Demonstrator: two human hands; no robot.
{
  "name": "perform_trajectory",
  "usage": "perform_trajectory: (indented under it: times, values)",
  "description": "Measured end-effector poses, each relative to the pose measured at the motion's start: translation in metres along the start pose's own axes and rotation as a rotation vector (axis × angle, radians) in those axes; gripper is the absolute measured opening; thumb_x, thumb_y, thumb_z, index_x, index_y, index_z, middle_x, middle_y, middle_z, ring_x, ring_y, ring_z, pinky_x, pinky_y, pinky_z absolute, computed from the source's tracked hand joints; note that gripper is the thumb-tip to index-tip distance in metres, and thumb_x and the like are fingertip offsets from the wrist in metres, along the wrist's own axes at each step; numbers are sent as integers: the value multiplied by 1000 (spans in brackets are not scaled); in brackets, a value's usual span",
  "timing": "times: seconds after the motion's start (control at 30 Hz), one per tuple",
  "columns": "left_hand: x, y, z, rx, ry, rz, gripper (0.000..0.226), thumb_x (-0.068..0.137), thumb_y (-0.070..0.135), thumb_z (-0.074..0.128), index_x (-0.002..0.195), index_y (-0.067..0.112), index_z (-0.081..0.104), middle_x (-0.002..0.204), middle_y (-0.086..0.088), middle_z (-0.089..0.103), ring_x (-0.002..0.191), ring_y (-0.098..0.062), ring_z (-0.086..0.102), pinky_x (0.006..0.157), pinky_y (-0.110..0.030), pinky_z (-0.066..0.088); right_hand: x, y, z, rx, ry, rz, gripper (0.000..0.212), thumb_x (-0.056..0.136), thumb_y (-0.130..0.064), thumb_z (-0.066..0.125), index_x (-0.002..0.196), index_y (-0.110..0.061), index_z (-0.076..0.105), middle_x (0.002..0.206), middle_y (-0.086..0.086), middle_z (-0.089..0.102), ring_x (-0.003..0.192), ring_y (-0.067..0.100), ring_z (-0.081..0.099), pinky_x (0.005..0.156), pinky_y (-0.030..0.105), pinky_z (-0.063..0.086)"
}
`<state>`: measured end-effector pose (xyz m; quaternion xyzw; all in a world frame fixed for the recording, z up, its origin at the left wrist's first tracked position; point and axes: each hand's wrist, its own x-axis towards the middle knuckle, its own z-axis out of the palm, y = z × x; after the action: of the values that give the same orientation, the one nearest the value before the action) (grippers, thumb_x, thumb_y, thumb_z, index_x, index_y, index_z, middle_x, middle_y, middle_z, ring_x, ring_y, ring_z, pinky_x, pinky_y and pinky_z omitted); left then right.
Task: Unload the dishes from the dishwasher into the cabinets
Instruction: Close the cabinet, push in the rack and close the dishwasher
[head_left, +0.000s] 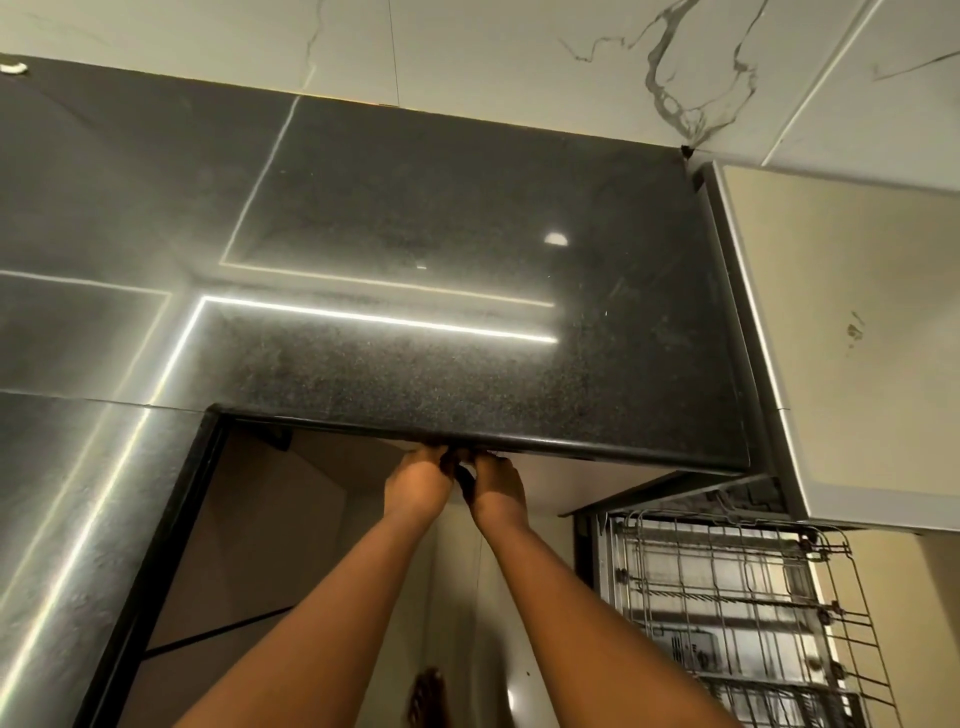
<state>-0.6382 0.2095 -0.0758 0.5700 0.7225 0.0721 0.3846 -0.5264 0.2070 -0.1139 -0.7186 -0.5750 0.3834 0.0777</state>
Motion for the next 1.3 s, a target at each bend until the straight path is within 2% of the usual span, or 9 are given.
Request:
perform_trajectory:
  times: [0.07, 0.17, 0.27, 0.33, 0.53, 0.77, 0.93, 1.17, 1.3]
  values:
    - [-5, 1, 3, -6, 34, -2, 34, 101, 38, 42, 125, 22, 60, 120, -13, 63, 108, -32, 59, 78, -34, 46, -7, 7, -2, 4, -3, -32, 37, 100, -39, 51, 133, -23, 56, 127, 10, 65, 114, 30, 61, 92, 37, 51]
    - [-18, -4, 13, 32, 58, -48, 35, 100, 37, 46, 123, 16, 61, 116, -15, 66, 105, -34, 61, 75, -32, 43, -22, 17, -6, -24, 12, -49, 42, 99, -34, 53, 140, -23, 49, 127, 10, 63, 114, 29, 60, 94, 37, 51]
    - [-39, -14, 27, 72, 23, -156, 34, 98, 38, 49, 112, 9, 61, 113, -15, 66, 103, -33, 62, 80, -36, 49, -41, 27, -12, -116, 68, -122, 46, 97, -31, 55, 142, -22, 47, 119, 11, 67, 109, 31, 63, 89, 39, 53]
    - [-57, -20, 41, 83, 7, -151, 38, 98, 40, 49, 119, 9, 57, 120, -14, 61, 109, -31, 59, 85, -39, 49, -58, 37, -15, -126, 77, -131, 47, 96, -31, 59, 140, -20, 50, 119, 11, 67, 109, 31, 64, 90, 39, 54]
    - [-120, -16, 84, 95, -52, 14, 54, 95, 44, 54, 141, 16, 45, 137, -11, 51, 127, -29, 49, 99, -42, 45, -128, 87, -27, -107, 38, -131, 49, 97, -35, 58, 143, -21, 46, 132, 9, 61, 120, 28, 58, 96, 40, 48]
    - [-229, 22, 140, 211, -49, 37, 45, 95, 43, 53, 133, 19, 53, 133, -6, 55, 123, -26, 53, 97, -43, 48, -232, 167, -62, -187, 6, -86, 53, 99, -34, 57, 147, -19, 41, 137, 12, 57, 126, 30, 54, 100, 40, 45]
    - [-297, 45, 165, 307, -103, 137, 42, 95, 42, 52, 131, 22, 54, 134, -5, 55, 124, -25, 53, 100, -41, 47, -306, 228, -90, -270, 16, -25, 57, 99, -37, 56, 151, -22, 36, 139, 12, 55, 127, 30, 53, 100, 39, 46]
    - [-368, 87, 179, 513, 8, 359, 40, 96, 39, 51, 130, 20, 52, 134, -4, 51, 125, -25, 50, 95, -41, 44, -387, 264, -122, -305, 179, -104, 52, 98, -35, 55, 147, -22, 40, 142, 5, 55, 128, 25, 52, 102, 39, 46]
    - [-401, 97, 193, 500, -1, 509, 49, 95, 38, 53, 139, 18, 44, 143, -6, 44, 133, -25, 42, 103, -42, 41, -435, 280, -131, -278, 280, -74, 46, 97, -29, 54, 142, -19, 46, 138, 6, 56, 126, 25, 52, 102, 39, 45]
